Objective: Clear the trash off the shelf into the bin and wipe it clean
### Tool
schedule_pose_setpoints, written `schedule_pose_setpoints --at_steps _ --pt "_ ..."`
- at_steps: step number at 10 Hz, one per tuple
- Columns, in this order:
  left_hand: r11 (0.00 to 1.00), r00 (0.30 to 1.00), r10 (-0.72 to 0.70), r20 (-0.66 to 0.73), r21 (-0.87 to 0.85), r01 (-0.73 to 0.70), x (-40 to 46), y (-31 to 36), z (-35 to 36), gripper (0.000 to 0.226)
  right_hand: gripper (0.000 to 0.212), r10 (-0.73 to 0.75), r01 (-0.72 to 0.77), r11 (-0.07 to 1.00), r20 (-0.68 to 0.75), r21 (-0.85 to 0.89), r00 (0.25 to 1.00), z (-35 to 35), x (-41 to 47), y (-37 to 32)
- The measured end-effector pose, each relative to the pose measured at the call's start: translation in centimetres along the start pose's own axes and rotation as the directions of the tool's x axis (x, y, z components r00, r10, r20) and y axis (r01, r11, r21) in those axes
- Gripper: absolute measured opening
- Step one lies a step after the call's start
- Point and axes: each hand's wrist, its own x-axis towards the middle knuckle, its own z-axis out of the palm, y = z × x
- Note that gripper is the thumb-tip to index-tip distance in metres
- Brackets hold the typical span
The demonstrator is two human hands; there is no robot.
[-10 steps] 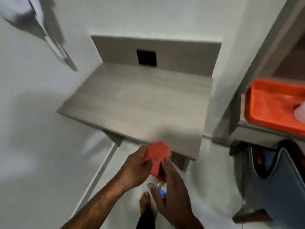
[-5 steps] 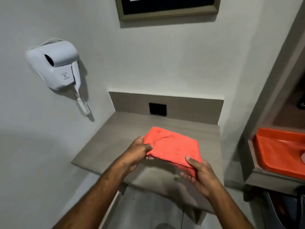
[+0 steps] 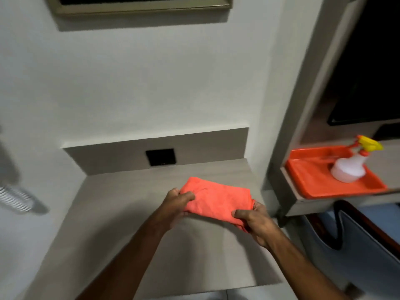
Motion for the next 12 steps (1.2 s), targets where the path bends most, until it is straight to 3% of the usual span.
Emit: schedule_pose_setpoints --at_steps 2,4,5,6,7,8,9,10,11,12 --pt "0.983 0.993 0.105 0.056 0.148 -0.112 5.9 3.2 11.3 0.072 0.046 -0.031 0.042 0.996 -0.131 0.078 0.991 -8.9 2.0 -2.5" --pt "0.928 0.961 0.26 0.099 0.25 -0.277 11.0 8.7 27.2 0.068 0.021 -0.053 0.114 0.971 -0.278 0.208 0.959 -20.0 6.2 -5.8" --pt "0.827 0.927 0.35 0.132 0.421 -0.373 13.9 10.1 35.6 0.036 0.021 -0.052 0.135 0.97 -0.366 0.204 0.929 -25.1 9.4 -7.5" --pt "0.64 0.867 0.446 0.221 0.598 -0.482 16.9 10.0 42.4 0.022 0.036 0.029 -0.003 0.998 -0.473 0.056 0.881 -29.1 13.0 -9.1" --pt "0.556 0.881 0.38 0.282 0.692 -0.461 19.3 9.6 46.1 0.035 0.039 0.011 -0.024 0.999 -0.476 -0.022 0.88 -31.2 15.9 -9.2" --pt "0.48 0.941 0.171 0.293 0.809 -0.339 21.1 8.4 47.0 0.052 0.036 0.033 -0.048 0.999 -0.472 -0.019 0.881 -31.6 18.7 -9.1" --pt "0.502 0.965 0.098 0.243 0.825 -0.259 21.5 8.0 46.3 0.04 0.028 0.172 -0.209 0.977 -0.449 -0.033 0.877 -31.4 20.7 -9.6" --pt "0.518 0.945 0.193 0.263 0.791 -0.326 20.6 7.7 43.5 0.028 0.013 0.325 -0.357 0.929 -0.252 -0.097 0.912 -30.7 20.4 -10.8" --pt "0.449 0.935 0.247 0.253 0.826 -0.342 18.7 7.2 40.5 0.024 0.028 0.245 -0.338 0.937 -0.529 -0.085 0.813 -32.5 19.5 -10.8" --pt "0.336 0.911 0.384 0.15 0.896 -0.29 15.8 7.7 34.1 0.041 0.095 -0.171 -0.218 0.832 -0.61 -0.511 0.774 -26.8 18.8 -11.5"
